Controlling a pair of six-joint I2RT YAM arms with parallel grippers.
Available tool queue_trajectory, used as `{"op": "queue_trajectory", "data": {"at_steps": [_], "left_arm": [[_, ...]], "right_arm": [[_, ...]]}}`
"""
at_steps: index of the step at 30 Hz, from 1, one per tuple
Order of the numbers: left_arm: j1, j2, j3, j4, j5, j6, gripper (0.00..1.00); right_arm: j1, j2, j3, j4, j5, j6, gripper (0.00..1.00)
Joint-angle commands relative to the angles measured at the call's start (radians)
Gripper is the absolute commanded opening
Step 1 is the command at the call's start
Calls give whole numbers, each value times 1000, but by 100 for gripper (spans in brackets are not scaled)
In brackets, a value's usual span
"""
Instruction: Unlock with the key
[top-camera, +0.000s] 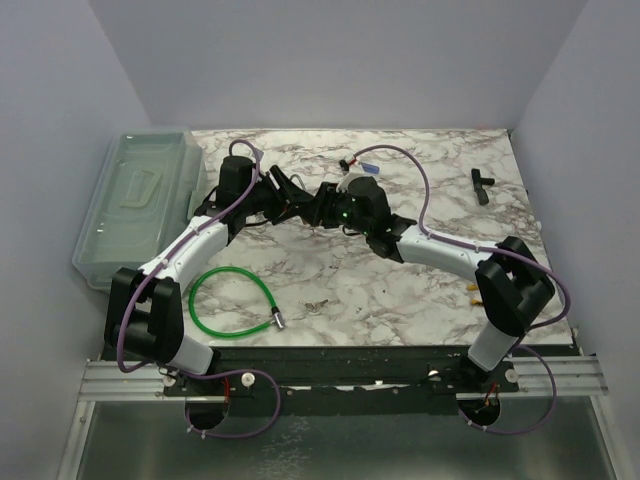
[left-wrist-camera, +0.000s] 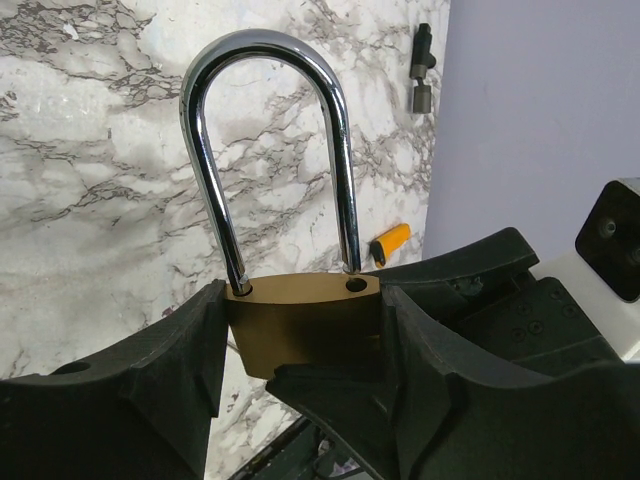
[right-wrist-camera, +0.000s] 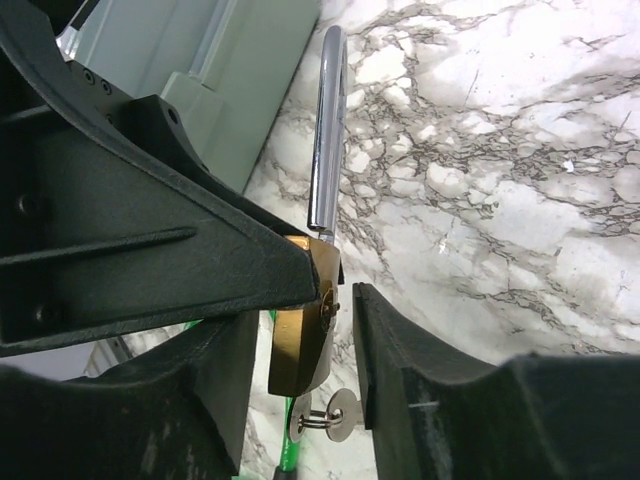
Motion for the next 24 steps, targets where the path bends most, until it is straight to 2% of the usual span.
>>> {"op": "queue_trajectory", "data": {"at_steps": [1,5,9,12,18,21,24], "left_arm": [[-3,-33,50,43,34,-10,0],[-2,-33,50,44,38,-8,0],[-2,-36,48,46,40,-7,0],[-2,-35,47,51,43,-7,0],[-2,-29,43,60,50,-12,0],[-2,-26,41,66,51,-14,0],[-2,-22,41,69,51,-12,0]], "right_arm": [[5,31,20,38,119,-4,44],[6,36,16,55,150,4,41],[11,50,10,76,177,0,46],[15,57,0,96,200,-2,45],[17,48,-39,146,266,-4,32],[17,38,-63,170,284,-4,21],[17,37,-66,165,277,-6,5]]}}
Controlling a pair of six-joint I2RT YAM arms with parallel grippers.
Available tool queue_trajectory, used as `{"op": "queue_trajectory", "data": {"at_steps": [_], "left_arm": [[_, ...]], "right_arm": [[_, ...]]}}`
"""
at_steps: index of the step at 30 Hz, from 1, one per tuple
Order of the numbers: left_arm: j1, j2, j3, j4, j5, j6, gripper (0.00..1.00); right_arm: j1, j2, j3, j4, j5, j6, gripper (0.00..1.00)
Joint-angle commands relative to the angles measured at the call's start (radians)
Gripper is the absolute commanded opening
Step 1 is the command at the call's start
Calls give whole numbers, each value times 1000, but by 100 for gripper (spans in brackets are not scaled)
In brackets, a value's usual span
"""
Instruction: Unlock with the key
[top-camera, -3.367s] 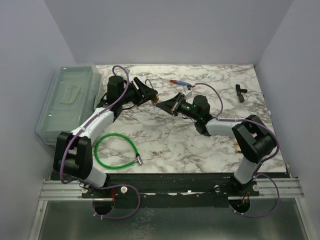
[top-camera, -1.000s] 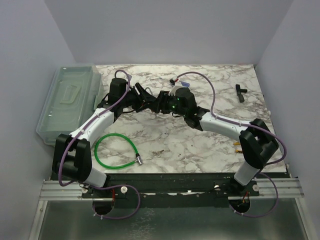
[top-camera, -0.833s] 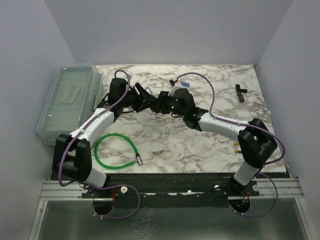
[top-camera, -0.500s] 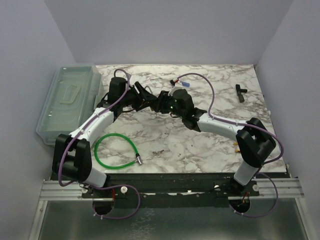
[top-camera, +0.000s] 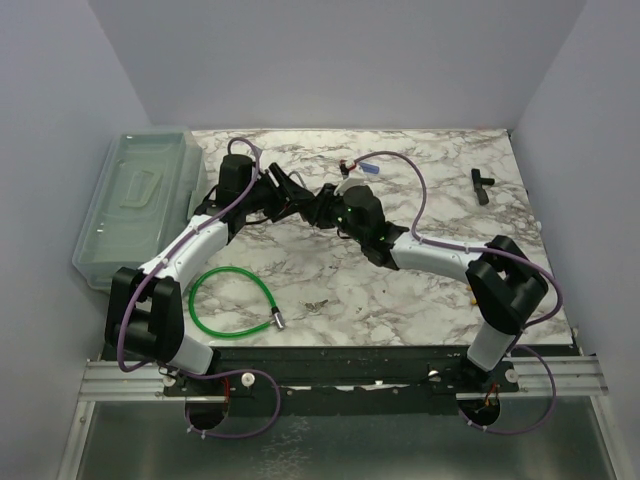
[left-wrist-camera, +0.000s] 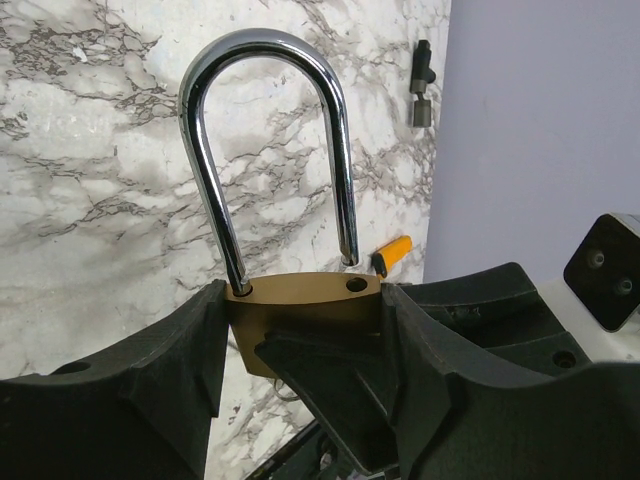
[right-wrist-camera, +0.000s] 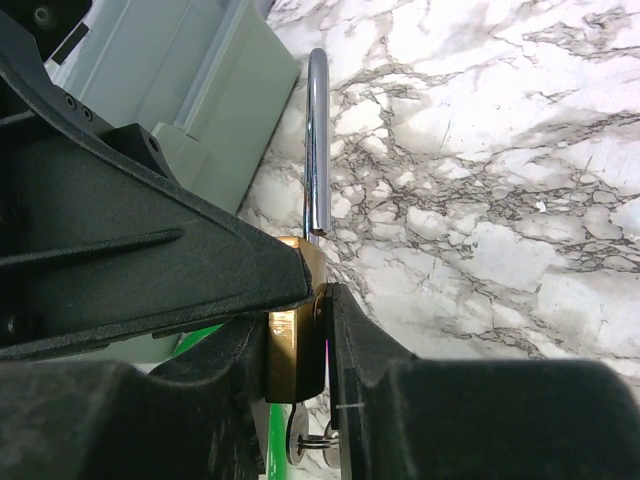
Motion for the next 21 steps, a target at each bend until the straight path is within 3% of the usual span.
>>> {"op": "queue_trajectory", "data": {"at_steps": [1,3,7,10,13,21], "left_arm": [[-5,-25,30,59,74,-11,0],[-5,-27,29,59,70,-5,0],[-4,-27,30,59,64,8,35],[-4,-23,32,64,80,19,50],[-4,-31,27,87,91,27,72],[-4,-72,13,153,122,54,82]], "right_arm": [[-25,1,-30,20,108,3,1],[-25,-6,-44,32,98,1,0],[-25,-35,-73,51,81,-8,0],[-26,-64,-92,56,62,-14,0],[-24,-103,-115,53,47,-12,0],[-24,-213,-181,32,15,-6,0]]}}
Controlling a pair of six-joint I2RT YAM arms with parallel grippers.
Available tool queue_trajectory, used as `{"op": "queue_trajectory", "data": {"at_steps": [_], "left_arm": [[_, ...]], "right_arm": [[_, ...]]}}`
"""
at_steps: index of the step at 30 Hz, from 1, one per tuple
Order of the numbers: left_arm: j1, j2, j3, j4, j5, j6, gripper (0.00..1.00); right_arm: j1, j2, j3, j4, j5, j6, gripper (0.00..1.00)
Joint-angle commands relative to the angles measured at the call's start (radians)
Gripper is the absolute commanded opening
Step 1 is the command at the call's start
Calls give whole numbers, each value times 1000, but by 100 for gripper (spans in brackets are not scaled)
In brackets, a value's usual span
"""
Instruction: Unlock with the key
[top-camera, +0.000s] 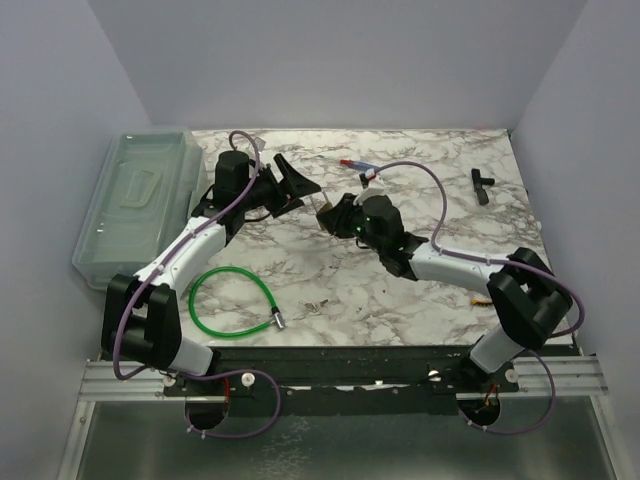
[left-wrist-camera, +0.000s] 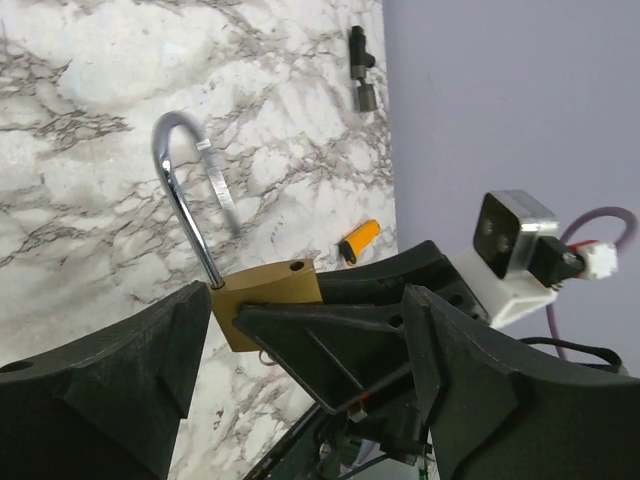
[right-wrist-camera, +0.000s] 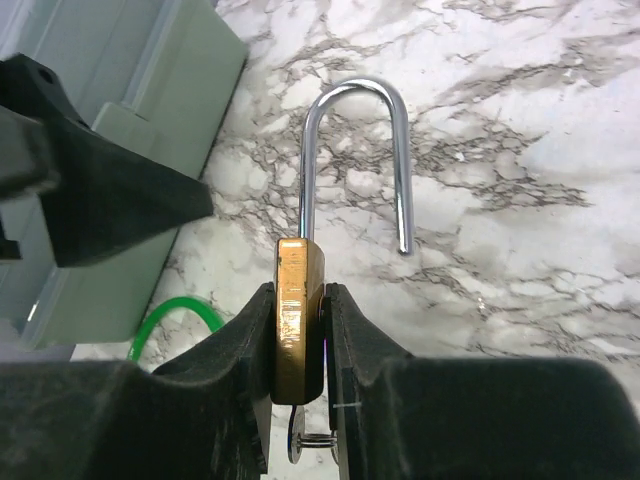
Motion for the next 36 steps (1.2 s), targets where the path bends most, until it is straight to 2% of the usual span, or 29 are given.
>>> {"op": "queue_trajectory", "data": {"at_steps": [1,12,17,24,26,31,36], "left_arm": [[3,-52,12,94,55,23,82],[6,-122,-26,174,-17,-3,82],[4,-121,-27,216,41,-21,77],[2,-176,-83,361,87,-4,73],[2,-184,-103,424,136,-11,74],[2,-166,-108,591,357,-31,76],[-1,-154,-104,673,464,-61,75]], "right_arm": [[-1,-103,-29,33,4,4,0],[-1,-352,-134,1,-80,-67,0],[-1,-426,-117,-83,-123,-150,0],[-12,-549,-72,-240,-171,-260,0],[-23,-586,-61,-274,-214,-267,0],[-58,-668,-55,-271,-315,-224,0],[-62,-680,-33,-270,-372,-186,0]]}}
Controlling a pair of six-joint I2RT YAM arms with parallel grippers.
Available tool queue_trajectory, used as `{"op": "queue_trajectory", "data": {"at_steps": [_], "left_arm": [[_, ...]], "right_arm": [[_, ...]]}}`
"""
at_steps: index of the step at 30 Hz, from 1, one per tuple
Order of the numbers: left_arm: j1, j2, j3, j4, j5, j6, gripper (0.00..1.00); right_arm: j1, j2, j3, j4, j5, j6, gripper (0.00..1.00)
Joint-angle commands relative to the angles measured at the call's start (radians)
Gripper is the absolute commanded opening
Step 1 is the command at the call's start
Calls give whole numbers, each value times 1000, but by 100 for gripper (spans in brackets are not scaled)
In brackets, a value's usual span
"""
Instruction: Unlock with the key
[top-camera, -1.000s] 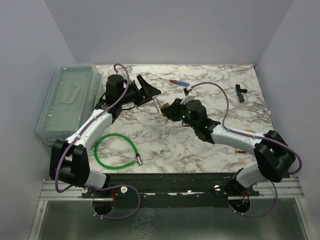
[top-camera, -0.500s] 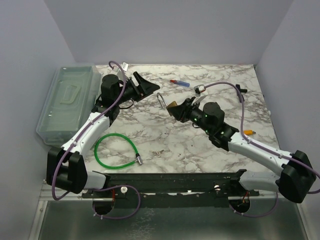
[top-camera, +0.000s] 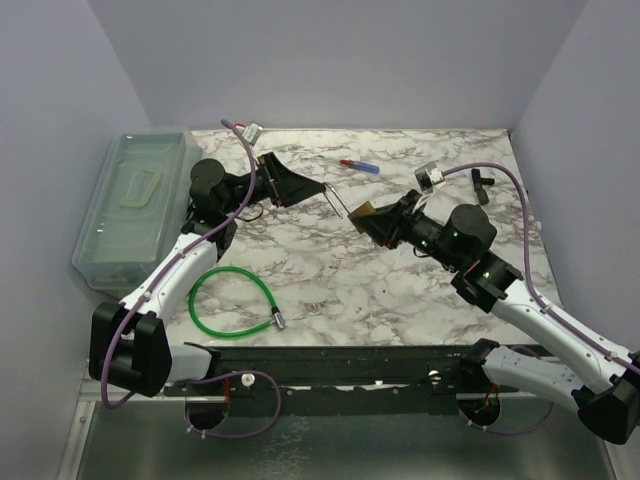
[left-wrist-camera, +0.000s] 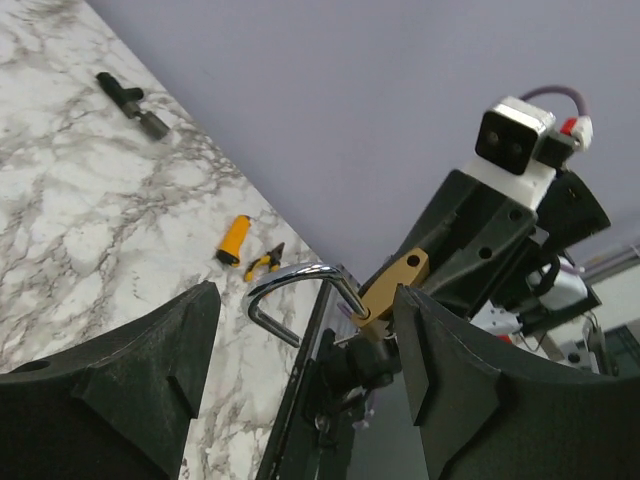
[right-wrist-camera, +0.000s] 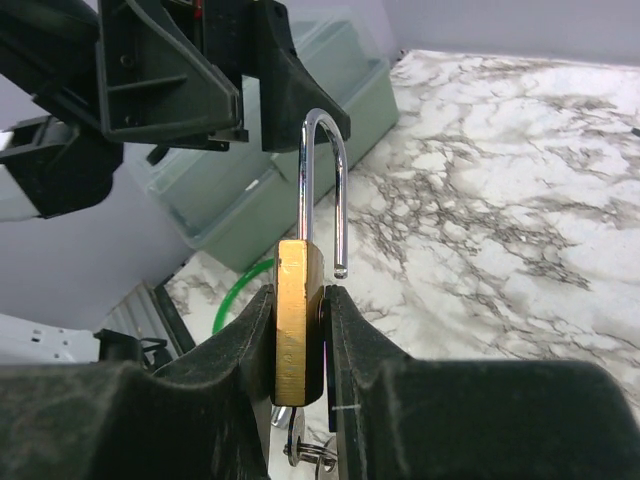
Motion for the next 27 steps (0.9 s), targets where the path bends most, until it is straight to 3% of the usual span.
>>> {"op": "queue_trajectory", "data": {"at_steps": [1,7,16,27], "left_arm": [[-1,-1,-12,162,170,-25,75],[-9,15,-14,184,188,-38,66],[-16,30,-18,191,173,-58,43],[-1,58,-16,190,161,-102,44]], "right_arm": [[-5,-22,57,50,-97,37,0],[-5,-15,59,75,-134,64,0],[-4,-12,57,77,-54,81,0],[-5,-32,77,1,158,44,0]]}}
